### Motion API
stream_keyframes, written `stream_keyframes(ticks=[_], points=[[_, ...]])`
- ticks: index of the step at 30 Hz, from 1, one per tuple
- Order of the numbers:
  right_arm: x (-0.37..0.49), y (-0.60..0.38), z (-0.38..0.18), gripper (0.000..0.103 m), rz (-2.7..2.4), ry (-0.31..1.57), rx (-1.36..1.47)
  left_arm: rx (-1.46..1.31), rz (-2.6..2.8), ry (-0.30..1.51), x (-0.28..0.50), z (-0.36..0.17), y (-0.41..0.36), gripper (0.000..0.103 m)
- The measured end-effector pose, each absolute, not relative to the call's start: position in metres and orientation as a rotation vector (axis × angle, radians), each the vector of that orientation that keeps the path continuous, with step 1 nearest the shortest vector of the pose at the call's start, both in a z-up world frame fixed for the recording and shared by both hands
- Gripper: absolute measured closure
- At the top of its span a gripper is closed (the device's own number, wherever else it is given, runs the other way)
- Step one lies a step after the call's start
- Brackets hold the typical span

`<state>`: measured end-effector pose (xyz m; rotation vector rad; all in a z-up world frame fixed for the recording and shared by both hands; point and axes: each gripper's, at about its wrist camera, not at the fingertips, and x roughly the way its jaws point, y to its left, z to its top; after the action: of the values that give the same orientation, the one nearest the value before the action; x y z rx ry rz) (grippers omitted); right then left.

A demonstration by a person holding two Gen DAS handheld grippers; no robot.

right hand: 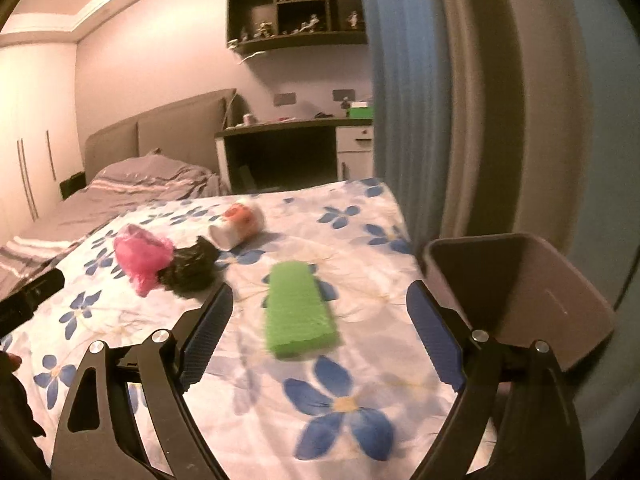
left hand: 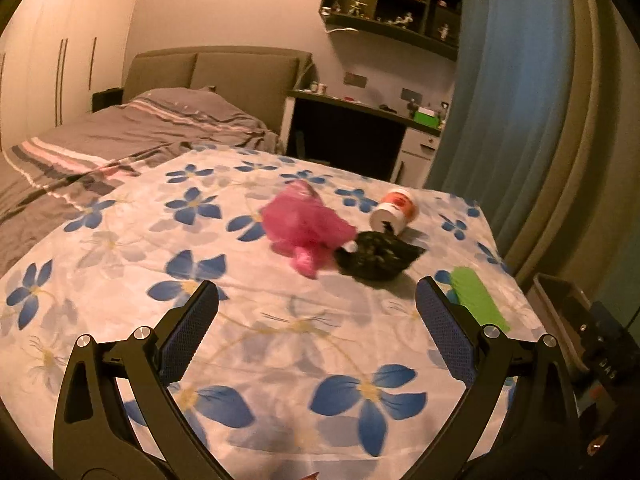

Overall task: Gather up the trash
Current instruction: 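Move both tools back over the pink bag and small black bag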

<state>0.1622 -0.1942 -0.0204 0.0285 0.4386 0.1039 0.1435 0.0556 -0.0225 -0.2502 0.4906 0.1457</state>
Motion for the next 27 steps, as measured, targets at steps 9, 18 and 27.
stream_keyframes(ticks=[9, 18, 27], points=[[0.190, -0.143, -0.026, 0.017, 0.172, 0.473, -0.009, -0.242, 0.199, 0.483, 0.155, -0.023, 0.089, 0.006], [0.234, -0.092, -0.033, 0.017, 0.217, 0.501, -0.033, -0.217, 0.238, 0.432, 0.189, -0.010, 0.122, 0.006], [0.281, -0.054, -0.048, 0.019, 0.214, 0.555, -0.048, -0.221, 0.242, 0.427, 0.218, -0.014, 0.142, 0.006]])
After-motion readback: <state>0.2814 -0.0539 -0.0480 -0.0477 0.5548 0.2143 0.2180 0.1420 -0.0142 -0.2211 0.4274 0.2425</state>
